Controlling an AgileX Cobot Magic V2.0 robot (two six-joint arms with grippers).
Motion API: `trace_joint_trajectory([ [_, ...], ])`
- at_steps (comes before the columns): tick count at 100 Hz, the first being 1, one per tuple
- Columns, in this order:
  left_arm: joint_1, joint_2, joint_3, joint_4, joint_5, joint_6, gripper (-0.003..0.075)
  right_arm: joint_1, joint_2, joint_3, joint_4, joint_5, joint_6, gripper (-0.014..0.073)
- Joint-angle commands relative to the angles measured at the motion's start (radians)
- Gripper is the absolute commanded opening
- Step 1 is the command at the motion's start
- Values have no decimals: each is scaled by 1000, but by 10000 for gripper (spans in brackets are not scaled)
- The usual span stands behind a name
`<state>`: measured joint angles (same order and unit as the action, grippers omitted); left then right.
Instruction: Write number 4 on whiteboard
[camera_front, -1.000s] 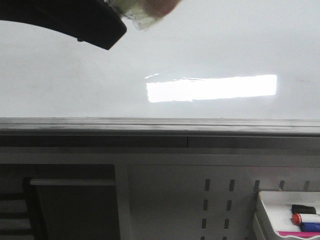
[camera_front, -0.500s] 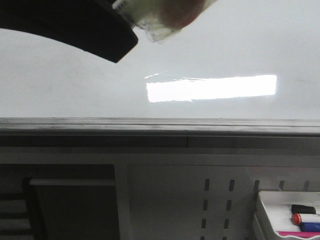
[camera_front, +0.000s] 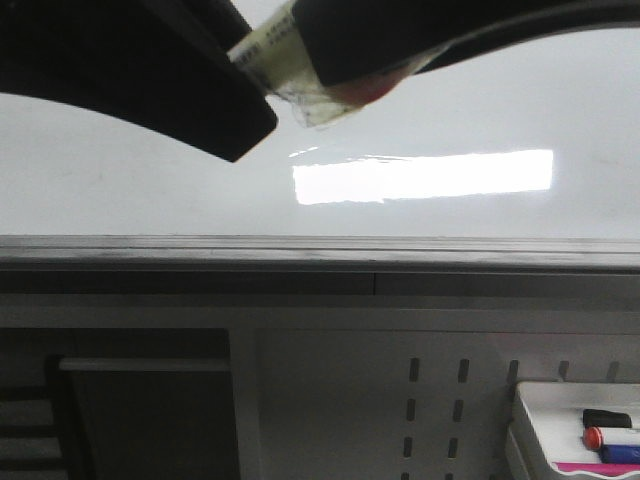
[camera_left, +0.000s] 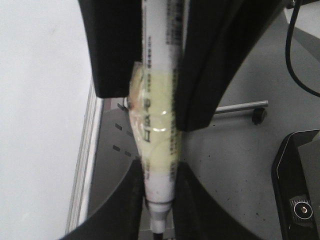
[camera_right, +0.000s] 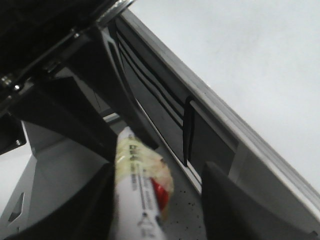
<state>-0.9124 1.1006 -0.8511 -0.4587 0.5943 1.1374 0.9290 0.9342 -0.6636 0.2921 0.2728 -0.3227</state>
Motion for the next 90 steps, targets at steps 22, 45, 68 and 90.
trace_joint_trajectory([
  [22, -10, -12, -26, -39, -32, 1, -20, 0, -6, -34, 5, -22, -10, -70],
  [45, -8, -12, -26, -56, -40, -17, 111, 0, 5, -32, 1, -17, -10, -71],
  [68, -1, -73, -26, -10, -100, -212, 495, -2, 7, 34, -18, -142, -10, -70],
  [90, 120, -296, 21, 10, -156, -424, 402, -60, 7, 48, -76, -188, -10, -60],
])
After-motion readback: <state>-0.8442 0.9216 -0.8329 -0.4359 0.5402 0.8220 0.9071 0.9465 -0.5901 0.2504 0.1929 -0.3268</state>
